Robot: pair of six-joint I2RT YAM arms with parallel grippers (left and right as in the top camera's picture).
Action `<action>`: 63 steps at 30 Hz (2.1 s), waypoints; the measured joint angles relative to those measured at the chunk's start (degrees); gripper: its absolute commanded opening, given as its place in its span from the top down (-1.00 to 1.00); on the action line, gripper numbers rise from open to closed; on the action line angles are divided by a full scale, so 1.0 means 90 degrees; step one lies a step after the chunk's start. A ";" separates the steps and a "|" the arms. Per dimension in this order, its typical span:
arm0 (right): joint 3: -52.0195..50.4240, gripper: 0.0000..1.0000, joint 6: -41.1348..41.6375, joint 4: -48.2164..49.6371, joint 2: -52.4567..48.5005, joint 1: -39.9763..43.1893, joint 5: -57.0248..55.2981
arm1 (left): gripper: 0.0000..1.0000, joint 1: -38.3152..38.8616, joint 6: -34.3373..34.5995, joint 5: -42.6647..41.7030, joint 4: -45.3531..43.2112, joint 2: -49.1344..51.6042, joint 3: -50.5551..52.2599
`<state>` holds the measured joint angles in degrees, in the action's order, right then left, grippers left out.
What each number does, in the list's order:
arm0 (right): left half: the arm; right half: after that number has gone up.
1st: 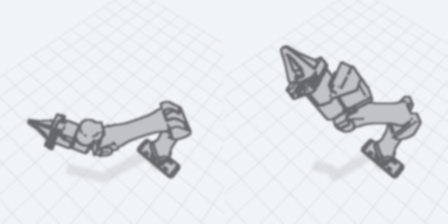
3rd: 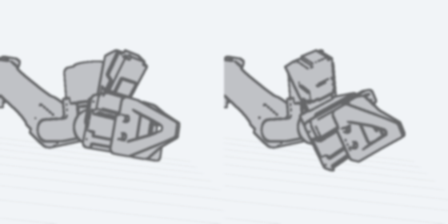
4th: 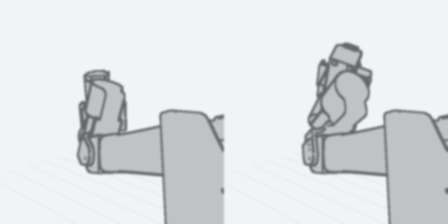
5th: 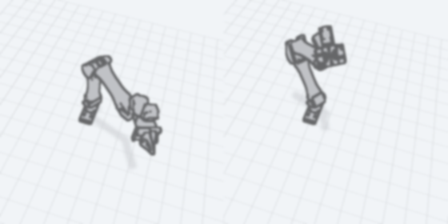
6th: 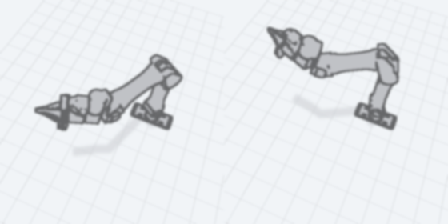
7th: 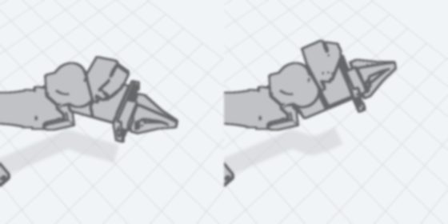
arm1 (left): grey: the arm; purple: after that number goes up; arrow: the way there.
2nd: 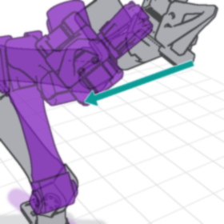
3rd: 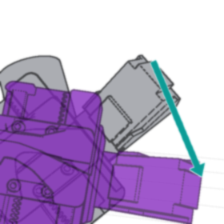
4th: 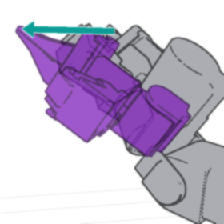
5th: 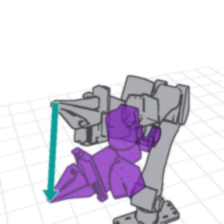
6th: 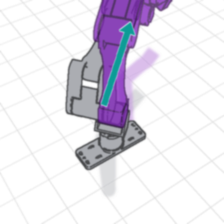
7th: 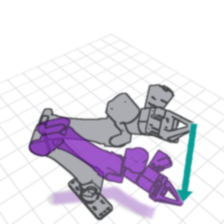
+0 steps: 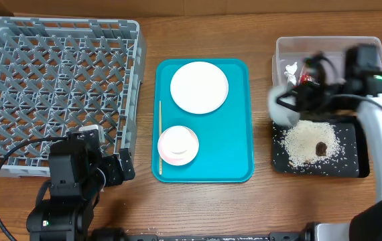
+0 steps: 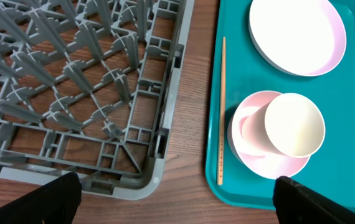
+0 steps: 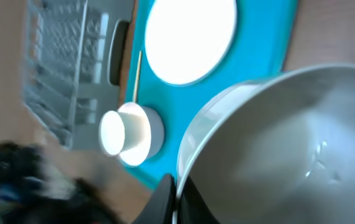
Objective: Sort waste into correct bins and load items into the dishwasher
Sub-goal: 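Place the emptied bowl onto the white plate with right gripper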
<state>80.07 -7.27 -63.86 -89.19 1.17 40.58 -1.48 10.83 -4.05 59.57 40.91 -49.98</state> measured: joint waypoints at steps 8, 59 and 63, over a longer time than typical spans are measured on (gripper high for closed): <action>0.0032 0.92 0.0151 0.1710 -0.0168 -0.2251 -0.1649 | -0.99 0.0000 0.0000 0.0000 0.0000 0.0000 0.0000; 0.0760 0.01 0.1088 0.1175 -0.1528 -0.4277 -0.2064 | -1.00 0.0000 0.0000 0.0000 0.0000 0.0000 0.0000; 0.0396 0.12 0.1450 0.1353 -0.1916 -0.4350 -0.2057 | -1.00 0.0000 0.0002 0.0000 0.0000 0.0000 0.0000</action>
<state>83.64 5.78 -51.68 -106.43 -37.98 22.06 -1.48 10.85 -4.05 59.57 40.91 -49.98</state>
